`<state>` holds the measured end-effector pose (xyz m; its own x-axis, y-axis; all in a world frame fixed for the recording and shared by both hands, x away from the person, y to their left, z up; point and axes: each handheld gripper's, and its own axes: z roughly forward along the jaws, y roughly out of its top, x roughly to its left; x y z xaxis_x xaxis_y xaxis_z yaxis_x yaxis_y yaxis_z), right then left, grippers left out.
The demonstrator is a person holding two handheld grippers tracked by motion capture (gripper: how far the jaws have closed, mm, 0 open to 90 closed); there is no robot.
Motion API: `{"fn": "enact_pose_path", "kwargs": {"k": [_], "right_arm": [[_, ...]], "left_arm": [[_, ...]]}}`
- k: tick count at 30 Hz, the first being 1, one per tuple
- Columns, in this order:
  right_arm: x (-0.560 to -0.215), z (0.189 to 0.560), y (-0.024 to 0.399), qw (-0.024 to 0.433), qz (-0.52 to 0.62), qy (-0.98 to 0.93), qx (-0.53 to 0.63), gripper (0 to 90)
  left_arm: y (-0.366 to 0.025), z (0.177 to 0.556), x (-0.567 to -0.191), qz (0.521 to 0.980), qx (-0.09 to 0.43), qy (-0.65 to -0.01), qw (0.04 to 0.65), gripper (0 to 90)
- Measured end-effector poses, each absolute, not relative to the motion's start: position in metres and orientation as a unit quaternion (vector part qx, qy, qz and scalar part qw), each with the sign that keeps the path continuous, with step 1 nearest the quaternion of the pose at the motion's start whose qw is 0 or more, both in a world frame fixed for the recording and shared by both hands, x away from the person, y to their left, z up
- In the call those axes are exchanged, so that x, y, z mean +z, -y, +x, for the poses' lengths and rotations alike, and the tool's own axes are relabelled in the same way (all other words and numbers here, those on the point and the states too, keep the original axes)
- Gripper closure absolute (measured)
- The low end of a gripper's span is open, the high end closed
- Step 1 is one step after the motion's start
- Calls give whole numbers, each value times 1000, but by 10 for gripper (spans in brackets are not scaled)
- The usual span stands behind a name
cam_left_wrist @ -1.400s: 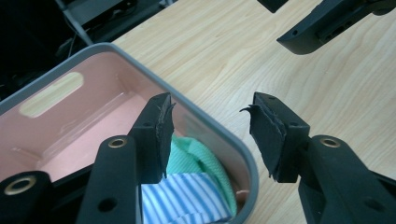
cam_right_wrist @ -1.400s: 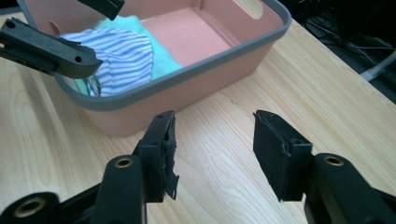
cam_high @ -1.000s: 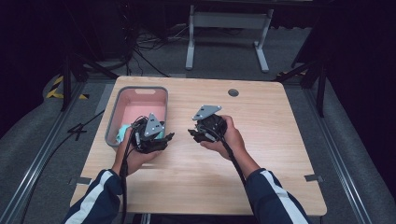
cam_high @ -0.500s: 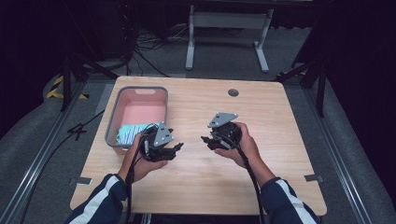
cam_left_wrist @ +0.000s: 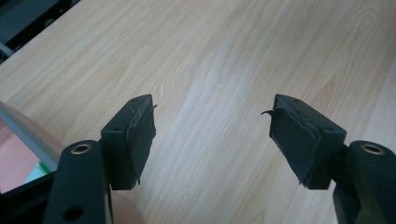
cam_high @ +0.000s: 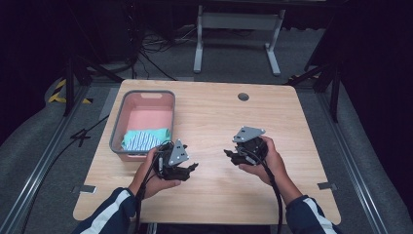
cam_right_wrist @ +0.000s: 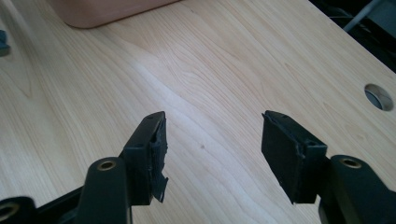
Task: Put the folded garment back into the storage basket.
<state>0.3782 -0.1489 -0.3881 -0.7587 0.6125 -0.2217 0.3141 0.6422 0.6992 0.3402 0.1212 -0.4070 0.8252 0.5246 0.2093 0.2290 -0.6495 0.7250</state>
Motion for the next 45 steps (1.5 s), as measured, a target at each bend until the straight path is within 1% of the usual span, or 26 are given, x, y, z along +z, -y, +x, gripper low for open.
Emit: {"fn": "enact_pose_path", "kwargs": {"k": [14,17,30,37,40,45], "right_arm": [[-414,361,196,230,290,-870,325,408],[-419,358,203,232,291,-871,322,406],[-445,342,238,227,314,-865,319,389],[-458,335,259,220,335,-859,318,362],[-463,332,266,216,342,-857,319,350],[-471,327,275,210,349,-856,318,328]], "left_arm": [[-111,336,-437,912,184,-188,316,286],[-111,336,-440,913,180,-188,315,283],[-125,332,-456,918,162,-190,309,283],[-135,329,-464,919,146,-201,305,272],[-138,328,-466,919,152,-205,300,266],[-143,328,-469,918,146,-209,303,260]]}}
